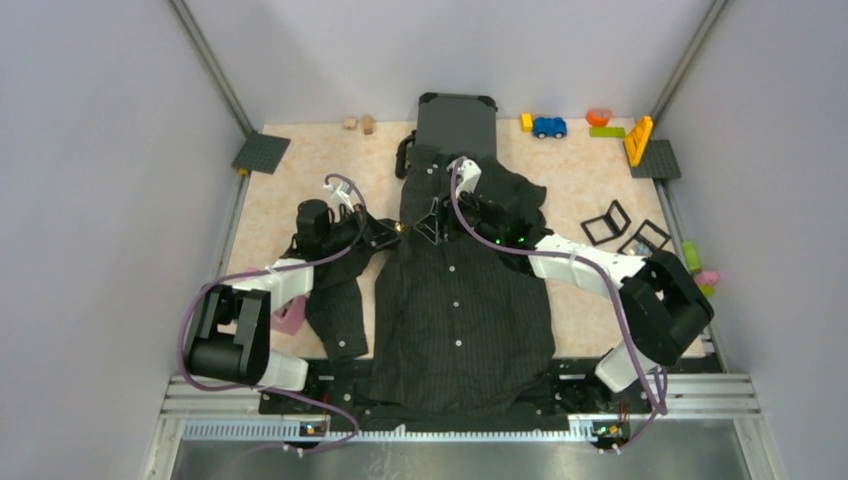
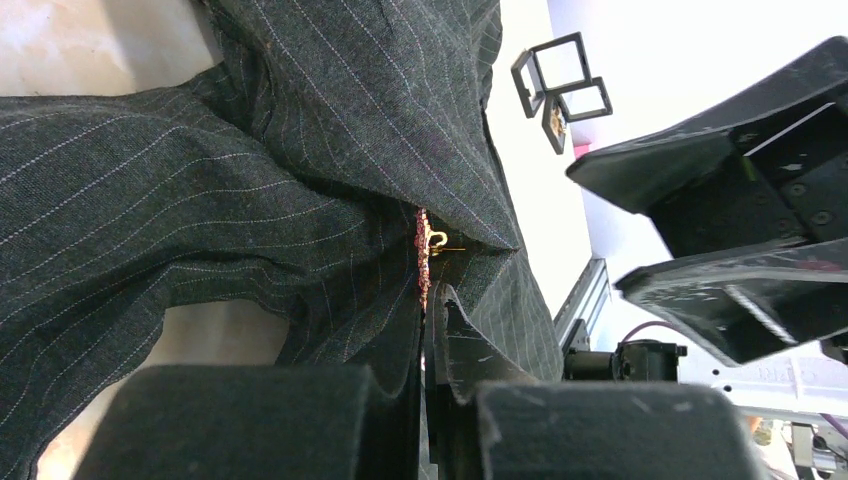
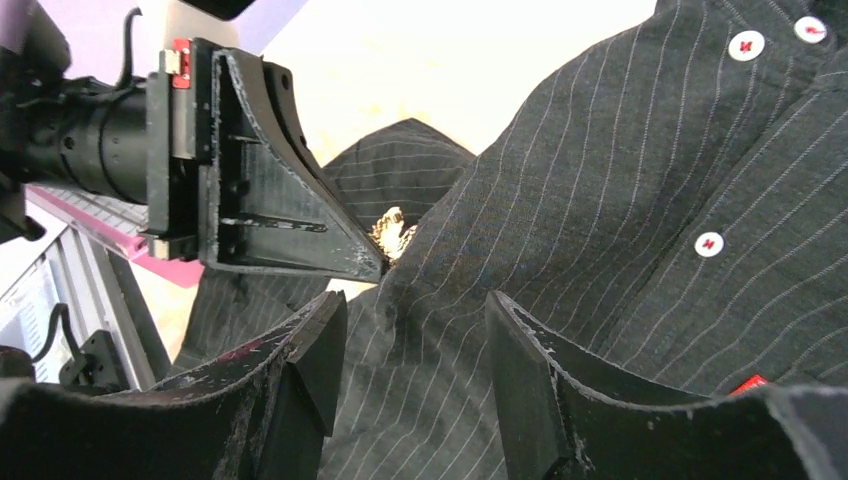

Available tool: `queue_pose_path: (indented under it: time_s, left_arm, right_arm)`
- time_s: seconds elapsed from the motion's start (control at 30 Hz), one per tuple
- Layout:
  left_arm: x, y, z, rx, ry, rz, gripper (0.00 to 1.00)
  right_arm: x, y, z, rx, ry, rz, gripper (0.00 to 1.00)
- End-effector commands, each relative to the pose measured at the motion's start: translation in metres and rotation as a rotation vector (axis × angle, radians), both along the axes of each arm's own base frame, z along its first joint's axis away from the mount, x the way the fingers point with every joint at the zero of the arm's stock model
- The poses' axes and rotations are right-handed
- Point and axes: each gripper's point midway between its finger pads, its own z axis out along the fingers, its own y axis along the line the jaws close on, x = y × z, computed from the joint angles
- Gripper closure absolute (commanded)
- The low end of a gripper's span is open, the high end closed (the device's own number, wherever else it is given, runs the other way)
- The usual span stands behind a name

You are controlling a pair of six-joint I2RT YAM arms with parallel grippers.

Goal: Pin the brooch onto the clothing

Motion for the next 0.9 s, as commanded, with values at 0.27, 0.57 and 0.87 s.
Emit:
queue_pose_path:
  time_s: [0.27,0.57,0.87]
  left_arm:
    - [0.007,-0.003,0.035,-0.036,-0.081,-0.024,1.0]
    - [0.009,-0.002,0.034,-0.042,-0.056,-0.022,1.0]
    - [0.013,-0.002,0.033,-0.048,-0.037,-0.015,1.0]
  right_arm:
    - [0.018,0.012,-0.044,-0.054,-0.042,0.021,0.44]
    - [0.013,0.019,-0.056,-0.049,-0.046,0.082,0.42]
    - [-0.011,0.021,-0.043,0.068,-0.004,0.128,0.42]
